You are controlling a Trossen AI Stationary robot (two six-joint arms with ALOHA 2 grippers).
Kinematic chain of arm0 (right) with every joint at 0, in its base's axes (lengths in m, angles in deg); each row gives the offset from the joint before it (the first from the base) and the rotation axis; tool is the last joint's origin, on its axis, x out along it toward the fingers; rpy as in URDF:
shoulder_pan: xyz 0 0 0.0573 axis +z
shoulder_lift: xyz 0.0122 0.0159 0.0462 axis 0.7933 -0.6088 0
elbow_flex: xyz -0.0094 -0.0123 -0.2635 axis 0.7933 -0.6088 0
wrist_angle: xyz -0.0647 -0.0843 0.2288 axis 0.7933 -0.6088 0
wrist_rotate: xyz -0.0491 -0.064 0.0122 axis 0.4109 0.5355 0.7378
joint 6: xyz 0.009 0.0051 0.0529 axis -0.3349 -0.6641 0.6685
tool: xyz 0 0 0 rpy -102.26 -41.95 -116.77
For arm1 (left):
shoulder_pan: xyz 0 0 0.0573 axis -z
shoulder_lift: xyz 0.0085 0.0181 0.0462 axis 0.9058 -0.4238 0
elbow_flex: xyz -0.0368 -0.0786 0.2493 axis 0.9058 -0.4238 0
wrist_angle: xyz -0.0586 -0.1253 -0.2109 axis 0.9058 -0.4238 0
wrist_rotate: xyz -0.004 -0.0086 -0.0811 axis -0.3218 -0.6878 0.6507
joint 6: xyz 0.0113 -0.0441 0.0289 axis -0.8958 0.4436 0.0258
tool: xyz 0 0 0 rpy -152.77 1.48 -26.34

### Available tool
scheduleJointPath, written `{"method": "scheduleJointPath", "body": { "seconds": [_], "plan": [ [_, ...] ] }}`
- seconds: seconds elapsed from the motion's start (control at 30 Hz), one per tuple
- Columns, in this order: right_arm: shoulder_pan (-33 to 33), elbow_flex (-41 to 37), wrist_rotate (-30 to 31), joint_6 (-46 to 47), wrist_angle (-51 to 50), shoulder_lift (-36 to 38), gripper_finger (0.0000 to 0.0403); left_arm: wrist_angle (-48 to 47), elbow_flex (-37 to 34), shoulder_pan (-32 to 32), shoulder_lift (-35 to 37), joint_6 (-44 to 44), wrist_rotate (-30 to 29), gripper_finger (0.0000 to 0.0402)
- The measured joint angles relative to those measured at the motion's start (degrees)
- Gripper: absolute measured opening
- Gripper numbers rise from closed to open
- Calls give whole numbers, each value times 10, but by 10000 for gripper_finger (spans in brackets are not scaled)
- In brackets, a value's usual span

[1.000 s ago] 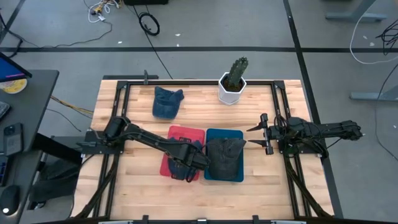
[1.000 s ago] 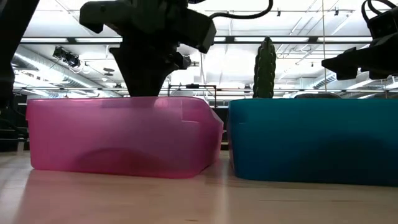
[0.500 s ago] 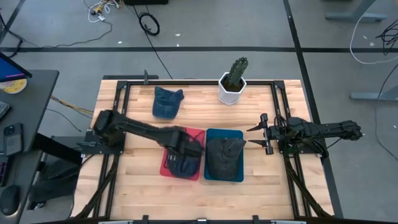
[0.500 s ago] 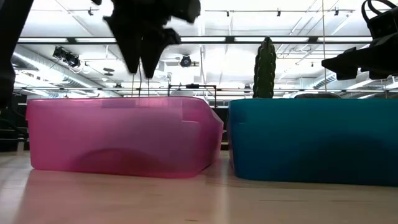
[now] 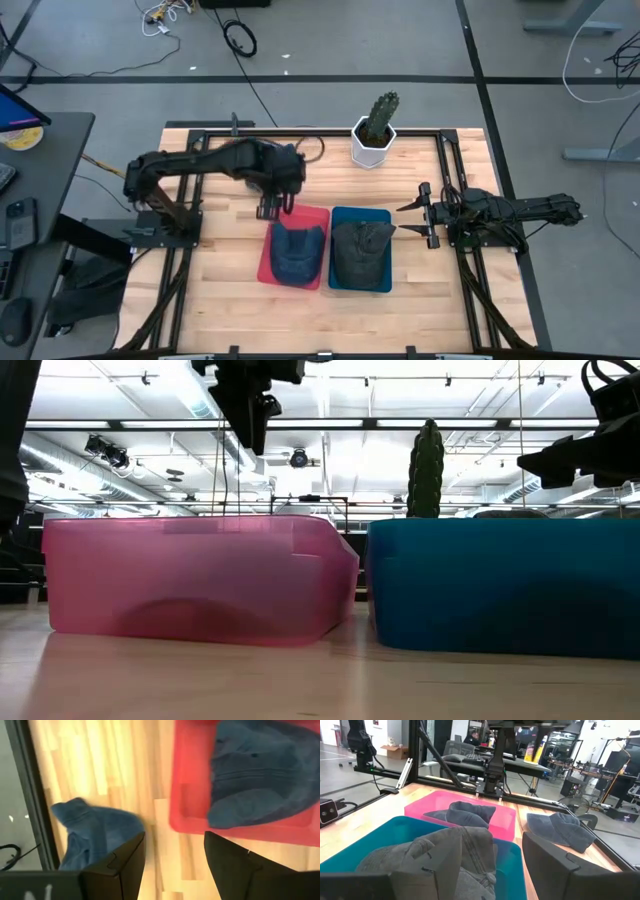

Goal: Pick & Place hat
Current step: Put the blue cap into the red bin

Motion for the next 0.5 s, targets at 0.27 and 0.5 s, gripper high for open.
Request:
{"method": "scheduleJointPath", "body": {
  "seconds": [0.27,0.5],
  "plan": [
    [0,0,0,0,0,0,212,36,-52,-101,13,-68,47,204],
    [0,0,0,0,0,0,212,55,-94,-176,14,-122,68,204]
  ]
}}
